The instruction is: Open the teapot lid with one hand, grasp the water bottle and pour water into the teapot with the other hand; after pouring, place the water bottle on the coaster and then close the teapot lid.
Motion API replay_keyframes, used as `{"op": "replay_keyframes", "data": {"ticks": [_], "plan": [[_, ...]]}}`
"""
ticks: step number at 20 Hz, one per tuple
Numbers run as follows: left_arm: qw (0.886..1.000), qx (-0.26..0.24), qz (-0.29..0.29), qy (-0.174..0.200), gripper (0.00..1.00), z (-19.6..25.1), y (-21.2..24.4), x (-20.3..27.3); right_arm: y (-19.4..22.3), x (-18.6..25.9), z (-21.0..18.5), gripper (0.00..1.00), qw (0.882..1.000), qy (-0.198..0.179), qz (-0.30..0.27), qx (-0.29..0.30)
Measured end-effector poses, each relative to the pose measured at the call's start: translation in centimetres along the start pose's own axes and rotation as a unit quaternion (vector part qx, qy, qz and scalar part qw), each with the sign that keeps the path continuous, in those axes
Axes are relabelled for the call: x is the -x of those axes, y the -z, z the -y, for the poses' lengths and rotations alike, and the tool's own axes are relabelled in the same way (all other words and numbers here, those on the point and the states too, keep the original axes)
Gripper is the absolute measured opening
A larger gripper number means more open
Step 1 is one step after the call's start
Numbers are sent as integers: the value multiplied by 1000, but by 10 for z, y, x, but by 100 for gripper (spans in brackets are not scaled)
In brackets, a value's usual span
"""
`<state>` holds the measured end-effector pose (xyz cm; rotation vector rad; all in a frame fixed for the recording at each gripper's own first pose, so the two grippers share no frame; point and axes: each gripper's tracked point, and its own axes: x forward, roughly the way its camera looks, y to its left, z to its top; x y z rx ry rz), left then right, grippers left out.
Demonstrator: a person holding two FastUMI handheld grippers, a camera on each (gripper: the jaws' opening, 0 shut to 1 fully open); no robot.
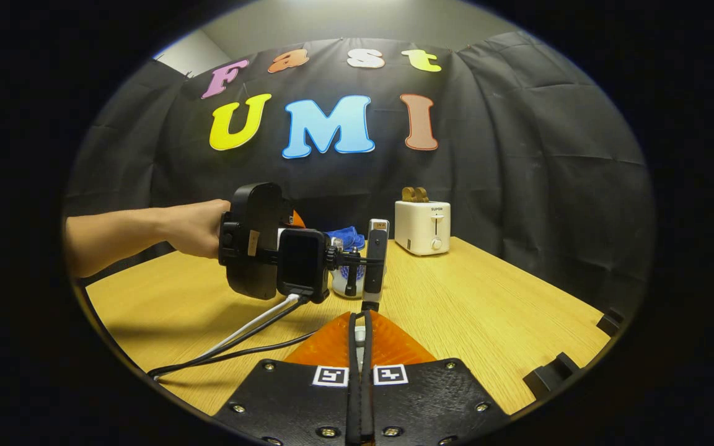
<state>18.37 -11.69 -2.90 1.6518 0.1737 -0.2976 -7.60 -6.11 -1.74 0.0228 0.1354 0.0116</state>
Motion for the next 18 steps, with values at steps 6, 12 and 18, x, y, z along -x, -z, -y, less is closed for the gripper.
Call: {"op": "replay_keyframes", "data": {"ticks": [6,12,18], "plan": [[999,-46,-10,4,85,-3,3,1,0,2,2,0,1000,4,3,-4],[995,-97,-11,2,85,-9,1,2,1,3,6,0,1000,7,1,-6],[991,-130,-16,2,85,-14,-1,3,3,3,8,0,1000,10,0,-10]]}}
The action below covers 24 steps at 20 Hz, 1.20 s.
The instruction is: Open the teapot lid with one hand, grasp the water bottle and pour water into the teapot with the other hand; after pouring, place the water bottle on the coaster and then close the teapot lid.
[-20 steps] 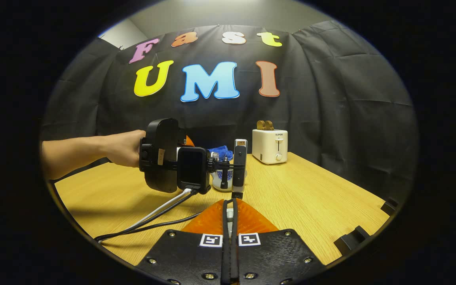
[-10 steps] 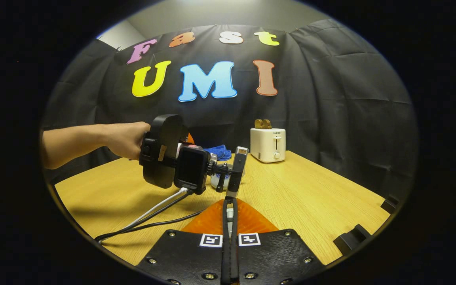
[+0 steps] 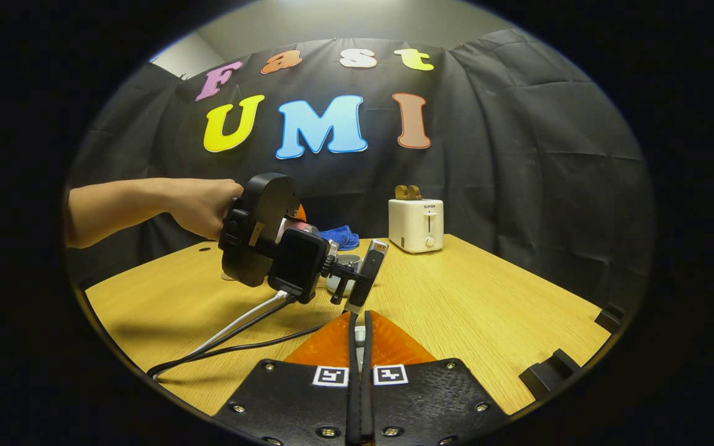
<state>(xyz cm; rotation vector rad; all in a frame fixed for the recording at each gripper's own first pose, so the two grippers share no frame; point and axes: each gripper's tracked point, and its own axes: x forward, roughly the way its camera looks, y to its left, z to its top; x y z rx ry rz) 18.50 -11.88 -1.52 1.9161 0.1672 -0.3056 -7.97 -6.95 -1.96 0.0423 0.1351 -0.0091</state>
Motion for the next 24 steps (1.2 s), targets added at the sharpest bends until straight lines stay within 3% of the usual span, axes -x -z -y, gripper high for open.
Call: {"op": "replay_keyframes", "data": {"ticks": [24], "plan": [[995,-99,-7,-20,84,-22,-3,6,6,1,2,0,1000,-2,-8,-3]]}}
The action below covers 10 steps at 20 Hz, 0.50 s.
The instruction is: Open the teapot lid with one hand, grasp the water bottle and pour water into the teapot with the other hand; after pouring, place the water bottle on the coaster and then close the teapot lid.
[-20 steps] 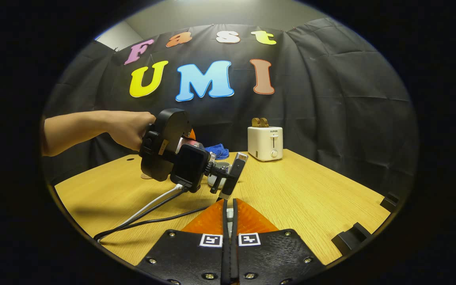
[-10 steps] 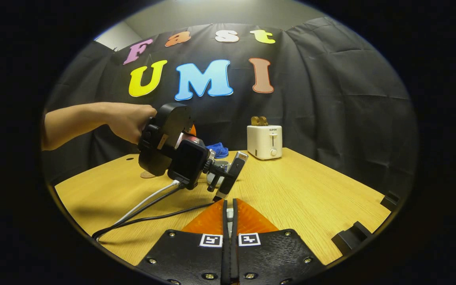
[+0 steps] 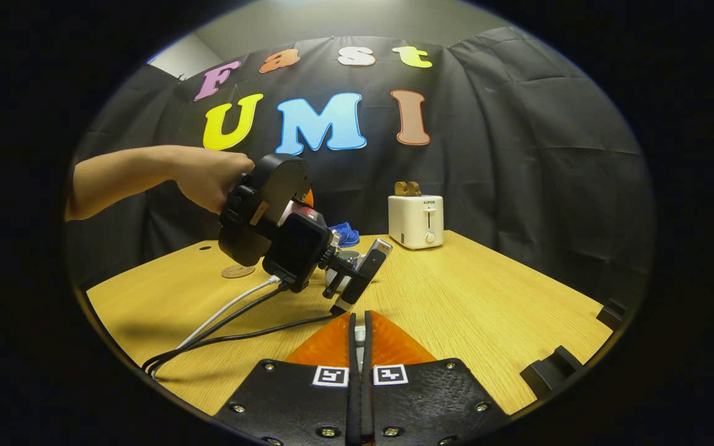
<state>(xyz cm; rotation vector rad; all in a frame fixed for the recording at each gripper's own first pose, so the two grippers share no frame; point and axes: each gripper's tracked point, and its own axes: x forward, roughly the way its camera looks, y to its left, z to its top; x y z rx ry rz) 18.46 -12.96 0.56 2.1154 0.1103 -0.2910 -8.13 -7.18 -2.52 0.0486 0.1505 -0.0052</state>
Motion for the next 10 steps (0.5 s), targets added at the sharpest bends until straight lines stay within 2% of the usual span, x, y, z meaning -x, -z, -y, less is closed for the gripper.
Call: {"op": "replay_keyframes", "data": {"ticks": [3,10], "plan": [[1000,-17,-13,-11,85,-5,3,1,1,-1,3,0,1000,5,-1,0],[999,-50,-14,-9,84,-12,5,2,-1,0,2,0,1000,4,1,2]]}}
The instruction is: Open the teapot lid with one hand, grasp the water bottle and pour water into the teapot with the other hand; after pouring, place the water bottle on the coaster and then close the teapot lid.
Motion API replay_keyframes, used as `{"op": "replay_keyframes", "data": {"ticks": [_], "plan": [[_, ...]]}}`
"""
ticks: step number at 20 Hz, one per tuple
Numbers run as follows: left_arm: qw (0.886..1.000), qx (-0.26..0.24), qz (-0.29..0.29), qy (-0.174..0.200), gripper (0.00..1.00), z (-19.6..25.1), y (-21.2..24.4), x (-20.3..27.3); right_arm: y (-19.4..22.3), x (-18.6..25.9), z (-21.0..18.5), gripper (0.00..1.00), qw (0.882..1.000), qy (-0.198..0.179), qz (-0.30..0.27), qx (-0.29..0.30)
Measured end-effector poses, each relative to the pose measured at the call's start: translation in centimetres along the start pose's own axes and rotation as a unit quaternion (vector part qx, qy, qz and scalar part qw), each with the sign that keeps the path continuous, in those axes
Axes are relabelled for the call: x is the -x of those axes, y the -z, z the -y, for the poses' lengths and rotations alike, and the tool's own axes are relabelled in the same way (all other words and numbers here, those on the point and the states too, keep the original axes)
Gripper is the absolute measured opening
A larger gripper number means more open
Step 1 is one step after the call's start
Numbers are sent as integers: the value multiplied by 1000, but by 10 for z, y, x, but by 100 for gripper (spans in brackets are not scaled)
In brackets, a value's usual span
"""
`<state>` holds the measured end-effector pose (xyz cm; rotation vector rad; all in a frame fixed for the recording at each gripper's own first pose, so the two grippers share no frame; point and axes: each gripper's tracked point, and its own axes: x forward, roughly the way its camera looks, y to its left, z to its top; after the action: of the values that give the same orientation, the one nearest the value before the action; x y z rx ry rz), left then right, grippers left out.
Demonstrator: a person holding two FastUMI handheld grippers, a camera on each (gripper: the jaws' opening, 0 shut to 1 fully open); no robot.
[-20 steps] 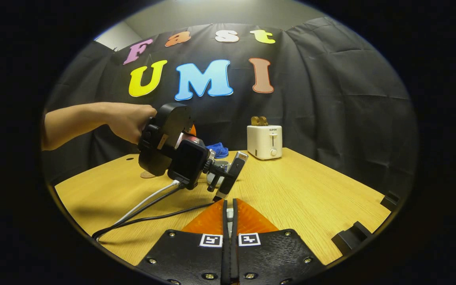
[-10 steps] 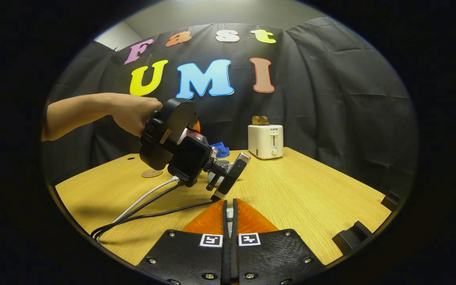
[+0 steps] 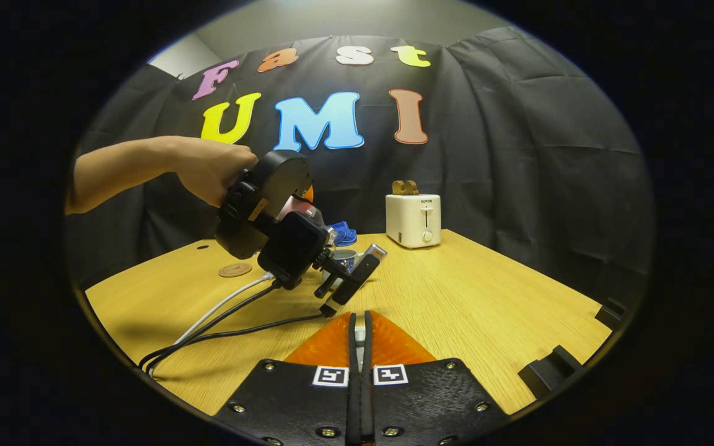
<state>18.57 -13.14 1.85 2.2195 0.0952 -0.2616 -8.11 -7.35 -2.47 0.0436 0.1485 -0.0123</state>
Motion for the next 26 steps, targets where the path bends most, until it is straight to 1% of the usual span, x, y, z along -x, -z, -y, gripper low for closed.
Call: {"op": "replay_keyframes", "data": {"ticks": [9,26], "plan": [[999,-34,1,-6,84,-7,-2,2,-1,0,1,0,1000,1,1,0],[999,-53,-2,-3,84,-9,1,1,3,1,6,0,1000,7,-3,-1]]}}
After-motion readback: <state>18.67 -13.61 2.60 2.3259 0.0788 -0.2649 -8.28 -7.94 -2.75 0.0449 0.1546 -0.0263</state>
